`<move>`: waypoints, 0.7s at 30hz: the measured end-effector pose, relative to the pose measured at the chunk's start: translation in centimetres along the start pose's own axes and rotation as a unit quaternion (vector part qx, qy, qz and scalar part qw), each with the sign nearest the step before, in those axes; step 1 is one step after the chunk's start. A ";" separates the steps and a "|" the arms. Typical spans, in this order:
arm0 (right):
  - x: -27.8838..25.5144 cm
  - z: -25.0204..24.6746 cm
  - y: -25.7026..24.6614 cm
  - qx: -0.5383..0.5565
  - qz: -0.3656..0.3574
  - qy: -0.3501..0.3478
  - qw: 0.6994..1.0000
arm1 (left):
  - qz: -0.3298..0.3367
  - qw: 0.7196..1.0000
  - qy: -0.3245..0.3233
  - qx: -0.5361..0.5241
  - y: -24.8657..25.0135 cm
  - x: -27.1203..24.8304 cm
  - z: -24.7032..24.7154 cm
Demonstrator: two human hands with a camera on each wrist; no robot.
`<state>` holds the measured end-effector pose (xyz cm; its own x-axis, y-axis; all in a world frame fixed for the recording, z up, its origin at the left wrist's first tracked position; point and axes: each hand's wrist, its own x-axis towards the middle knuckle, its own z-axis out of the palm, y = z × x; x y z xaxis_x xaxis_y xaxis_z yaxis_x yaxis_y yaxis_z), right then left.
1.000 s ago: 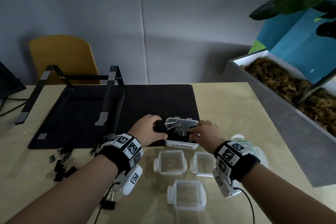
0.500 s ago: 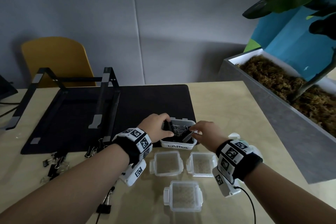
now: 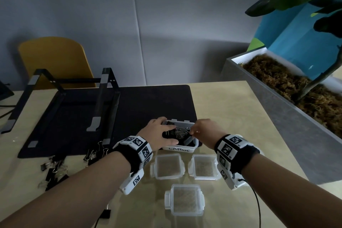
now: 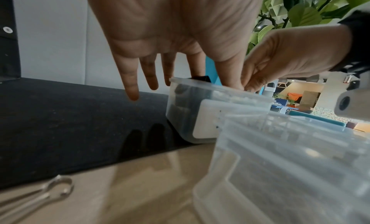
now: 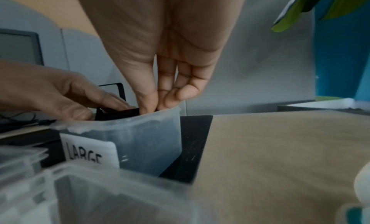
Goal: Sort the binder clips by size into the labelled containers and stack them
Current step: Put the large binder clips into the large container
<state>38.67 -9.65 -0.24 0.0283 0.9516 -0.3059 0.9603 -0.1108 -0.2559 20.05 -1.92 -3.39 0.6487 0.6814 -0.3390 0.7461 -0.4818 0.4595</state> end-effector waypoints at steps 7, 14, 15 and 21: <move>0.8 -0.1 0.0 -0.059 -0.017 -0.010 0.998 | -0.026 0.999 0.024 -0.031 0.6 -0.7 0.7; -0.3 0.6 -0.3 0.041 0.010 0.000 0.999 | -0.016 0.999 0.014 -0.027 0.9 -0.6 0.8; -0.3 0.9 -0.3 0.034 0.011 -0.005 0.999 | -0.003 1.000 0.011 -0.013 0.9 -0.5 0.9; 0.5 0.7 -0.6 -0.033 -0.013 -0.029 0.999 | 0.050 0.992 -0.012 0.115 1.0 -0.6 1.6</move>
<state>37.94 -9.35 -0.92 -0.0118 0.9355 -0.3532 0.9766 -0.0650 -0.2048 20.67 -3.69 -4.03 0.7231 0.6115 -0.3214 0.6900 -0.6615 0.2938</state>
